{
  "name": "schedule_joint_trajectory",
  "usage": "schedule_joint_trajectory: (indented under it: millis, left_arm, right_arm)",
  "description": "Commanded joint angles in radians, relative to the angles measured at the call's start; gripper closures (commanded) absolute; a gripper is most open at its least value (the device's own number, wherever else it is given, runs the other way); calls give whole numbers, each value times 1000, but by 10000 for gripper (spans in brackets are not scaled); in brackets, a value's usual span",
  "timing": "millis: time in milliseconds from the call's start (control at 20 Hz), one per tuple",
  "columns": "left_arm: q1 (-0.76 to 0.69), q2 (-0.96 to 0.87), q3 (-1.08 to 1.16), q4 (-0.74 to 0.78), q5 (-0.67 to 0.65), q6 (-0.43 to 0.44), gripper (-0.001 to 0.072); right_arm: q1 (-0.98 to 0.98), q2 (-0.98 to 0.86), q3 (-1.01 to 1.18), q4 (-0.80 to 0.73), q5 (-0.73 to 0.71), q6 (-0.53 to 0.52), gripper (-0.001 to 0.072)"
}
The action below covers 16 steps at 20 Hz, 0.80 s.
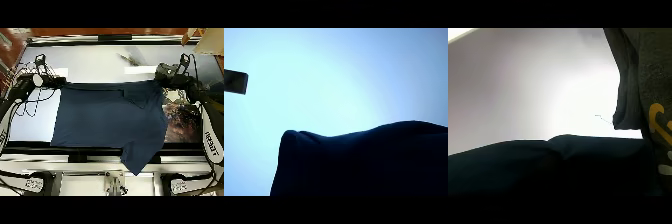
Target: Fold the shirts.
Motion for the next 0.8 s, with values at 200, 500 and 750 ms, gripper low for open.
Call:
schedule_joint_trajectory:
  millis: [200, 500, 750]
  left_arm:
    - [26, -73, 71, -30, -261, 181, 675]
    - [145, -38, 67, -154, -640, 333, 675]
    - [155, -41, -15, -288, -641, 373, 674]
  right_arm:
    - [-6, 17, 0, -91, -280, -47, 639]
    - [-4, 68, -14, -272, -582, 15, 639]
    - [-2, 53, -25, -258, -608, 68, 639]
